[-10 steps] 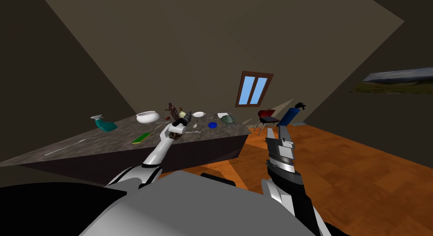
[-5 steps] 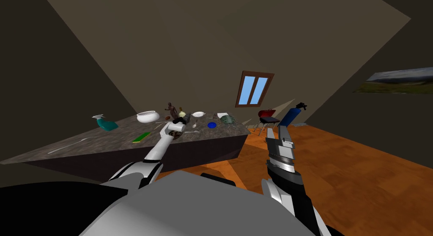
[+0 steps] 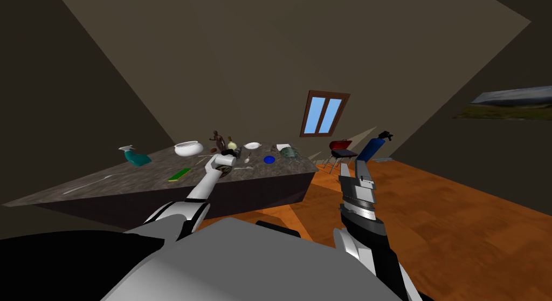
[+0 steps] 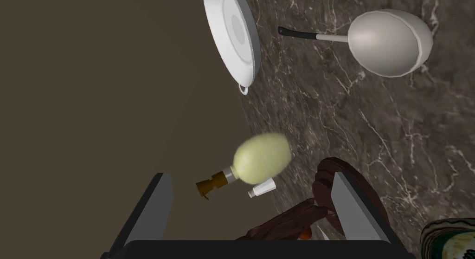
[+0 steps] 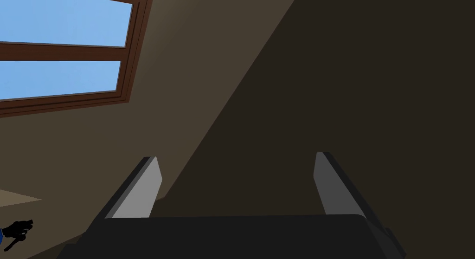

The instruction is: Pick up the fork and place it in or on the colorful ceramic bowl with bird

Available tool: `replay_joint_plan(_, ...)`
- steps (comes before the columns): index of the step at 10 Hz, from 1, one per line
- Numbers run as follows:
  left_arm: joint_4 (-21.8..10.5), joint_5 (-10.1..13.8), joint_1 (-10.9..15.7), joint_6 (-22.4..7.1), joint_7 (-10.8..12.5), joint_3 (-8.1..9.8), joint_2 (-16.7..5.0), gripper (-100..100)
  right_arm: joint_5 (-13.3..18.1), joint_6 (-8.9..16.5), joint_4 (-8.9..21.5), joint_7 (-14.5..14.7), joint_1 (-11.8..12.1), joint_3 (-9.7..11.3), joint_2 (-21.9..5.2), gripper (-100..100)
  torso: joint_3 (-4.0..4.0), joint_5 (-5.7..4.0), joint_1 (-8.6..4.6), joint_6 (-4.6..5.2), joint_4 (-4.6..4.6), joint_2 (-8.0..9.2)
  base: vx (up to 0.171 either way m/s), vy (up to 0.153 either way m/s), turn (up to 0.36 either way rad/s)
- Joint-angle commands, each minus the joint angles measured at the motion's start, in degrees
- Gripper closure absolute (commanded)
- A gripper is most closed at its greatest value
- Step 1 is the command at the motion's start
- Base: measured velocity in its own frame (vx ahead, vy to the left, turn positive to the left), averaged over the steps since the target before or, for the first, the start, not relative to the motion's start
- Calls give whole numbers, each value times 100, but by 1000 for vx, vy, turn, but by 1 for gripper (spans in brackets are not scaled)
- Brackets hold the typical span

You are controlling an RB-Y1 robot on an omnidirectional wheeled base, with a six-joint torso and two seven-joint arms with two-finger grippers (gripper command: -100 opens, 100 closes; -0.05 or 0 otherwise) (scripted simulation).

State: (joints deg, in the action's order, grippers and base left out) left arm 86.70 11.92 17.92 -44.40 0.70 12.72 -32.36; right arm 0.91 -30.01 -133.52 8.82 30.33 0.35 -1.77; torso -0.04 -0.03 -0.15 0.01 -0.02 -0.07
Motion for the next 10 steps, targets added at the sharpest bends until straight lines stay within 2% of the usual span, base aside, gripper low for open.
replay_joint_plan(1,-286,55,182,-286,-78,24,-63,-100,0,0,0,0,0,0,0,0,0,0,0,0,0,0,4,-56,21)
replay_joint_plan(2,-426,55,182,-380,-78,24,-63,-100,0,0,0,0,0,0,0,0,1,-1,-4,0,0,1,11,-50,10)
replay_joint_plan(3,-691,106,325,-526,-144,46,-119,-100,0,0,0,0,0,0,0,0,0,0,-2,0,0,0,11,-58,16)
replay_joint_plan(4,-740,106,325,-680,-144,46,-119,-100,0,0,0,0,0,0,0,0,0,-1,-5,0,0,0,16,-42,12)
replay_joint_plan(5,-952,156,460,-848,-209,67,-170,-100,0,0,0,0,0,0,0,0,-1,-1,0,0,0,-2,25,-45,11)
replay_joint_plan(6,-1046,156,460,-998,-209,67,-170,-100,0,0,0,0,0,0,0,0,-2,-1,-1,0,-1,-4,17,-40,8)
replay_joint_plan(9,-1562,251,708,-1506,-334,103,-258,-100,0,0,0,0,0,0,0,0,-3,0,1,0,-1,-4,21,-44,9)
replay_joint_plan(10,-1622,251,708,-1563,-334,103,-258,-100,0,0,0,0,0,0,0,0,-2,0,0,1,-1,-4,15,-35,3)
